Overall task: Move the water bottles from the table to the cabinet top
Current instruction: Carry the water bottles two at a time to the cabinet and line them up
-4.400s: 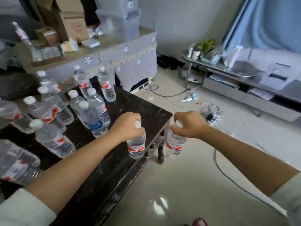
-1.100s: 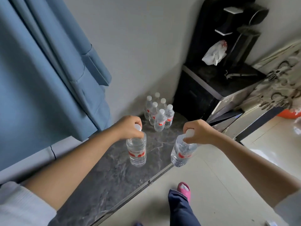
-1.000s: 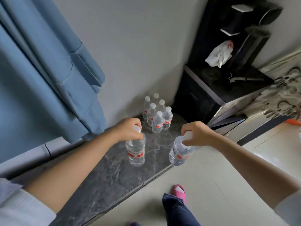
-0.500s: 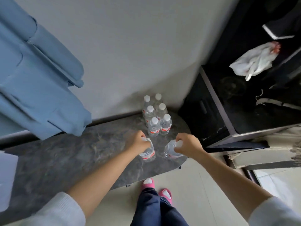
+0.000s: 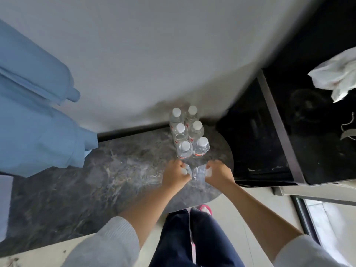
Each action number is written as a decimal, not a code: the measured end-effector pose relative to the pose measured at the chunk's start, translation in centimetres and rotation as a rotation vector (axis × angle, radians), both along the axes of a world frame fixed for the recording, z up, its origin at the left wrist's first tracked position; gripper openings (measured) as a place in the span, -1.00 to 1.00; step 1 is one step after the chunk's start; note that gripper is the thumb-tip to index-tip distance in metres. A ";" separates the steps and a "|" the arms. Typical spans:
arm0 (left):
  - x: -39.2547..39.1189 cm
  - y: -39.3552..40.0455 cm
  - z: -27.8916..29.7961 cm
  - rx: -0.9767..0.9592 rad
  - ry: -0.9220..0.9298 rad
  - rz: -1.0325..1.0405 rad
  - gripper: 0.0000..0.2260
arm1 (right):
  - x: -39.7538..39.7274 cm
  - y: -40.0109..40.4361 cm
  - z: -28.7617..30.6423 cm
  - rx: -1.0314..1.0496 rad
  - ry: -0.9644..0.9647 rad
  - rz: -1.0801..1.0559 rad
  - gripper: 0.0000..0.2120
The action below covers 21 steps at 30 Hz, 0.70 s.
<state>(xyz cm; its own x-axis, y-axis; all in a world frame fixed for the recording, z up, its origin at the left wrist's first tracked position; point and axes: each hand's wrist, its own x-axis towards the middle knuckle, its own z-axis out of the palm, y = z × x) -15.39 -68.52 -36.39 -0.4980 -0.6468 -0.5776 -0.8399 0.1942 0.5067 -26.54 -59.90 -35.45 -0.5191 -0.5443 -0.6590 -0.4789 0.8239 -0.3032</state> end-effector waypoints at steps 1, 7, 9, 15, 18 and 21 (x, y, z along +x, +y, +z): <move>-0.3 0.0 -0.5 0.009 -0.006 0.007 -0.74 | -0.3 -0.2 -0.4 0.003 -0.009 0.013 -0.70; -2.2 0.1 -2.4 0.013 -0.059 0.094 -0.70 | -1.9 -1.4 -2.3 -0.004 -0.062 0.114 -0.67; -2.8 0.0 -3.1 0.005 -0.062 0.126 -0.71 | -2.6 -1.8 -2.9 -0.010 -0.068 0.143 -0.67; -4.2 -0.1 -4.1 -0.033 -0.063 0.161 -0.72 | -4.0 -2.5 -3.6 -0.030 -0.077 0.184 -0.65; -4.5 -0.1 -4.4 -0.029 -0.067 0.149 -0.72 | -4.5 -2.7 -3.8 -0.033 -0.080 0.181 -0.65; -4.6 -0.1 -4.9 -0.027 -0.065 0.123 -0.72 | -4.8 -2.7 -3.9 -0.034 -0.091 0.196 -0.66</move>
<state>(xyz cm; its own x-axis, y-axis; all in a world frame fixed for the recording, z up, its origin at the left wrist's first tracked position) -20.02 -68.65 -41.27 -0.3765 -0.7161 -0.5877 -0.8890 0.1008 0.4467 -31.36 -62.55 -39.40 -0.3403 -0.6517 -0.6779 -0.5983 0.7062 -0.3785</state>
